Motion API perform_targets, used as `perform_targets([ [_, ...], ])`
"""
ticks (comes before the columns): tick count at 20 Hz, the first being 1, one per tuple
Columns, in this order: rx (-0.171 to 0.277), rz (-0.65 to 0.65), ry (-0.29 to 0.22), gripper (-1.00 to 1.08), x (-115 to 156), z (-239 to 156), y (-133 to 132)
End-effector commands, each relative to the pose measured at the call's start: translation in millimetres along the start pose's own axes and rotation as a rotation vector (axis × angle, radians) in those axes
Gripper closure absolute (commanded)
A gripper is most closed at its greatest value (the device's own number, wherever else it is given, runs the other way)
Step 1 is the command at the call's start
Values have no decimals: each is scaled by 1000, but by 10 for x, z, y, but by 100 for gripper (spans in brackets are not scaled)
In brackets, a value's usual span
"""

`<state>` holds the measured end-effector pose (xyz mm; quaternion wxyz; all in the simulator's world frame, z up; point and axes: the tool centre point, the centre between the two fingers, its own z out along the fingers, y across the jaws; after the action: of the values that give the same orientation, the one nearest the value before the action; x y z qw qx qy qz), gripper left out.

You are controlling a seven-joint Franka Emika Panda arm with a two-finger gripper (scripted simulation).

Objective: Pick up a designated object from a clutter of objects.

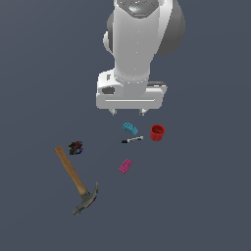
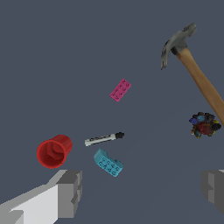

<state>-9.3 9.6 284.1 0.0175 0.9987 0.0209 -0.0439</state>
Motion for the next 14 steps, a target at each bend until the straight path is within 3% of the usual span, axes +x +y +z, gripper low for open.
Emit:
perform_targets([
  [1,1,14,1,-92,3,31,-8],
  [14,16,215,12,-92,37,418,-102],
])
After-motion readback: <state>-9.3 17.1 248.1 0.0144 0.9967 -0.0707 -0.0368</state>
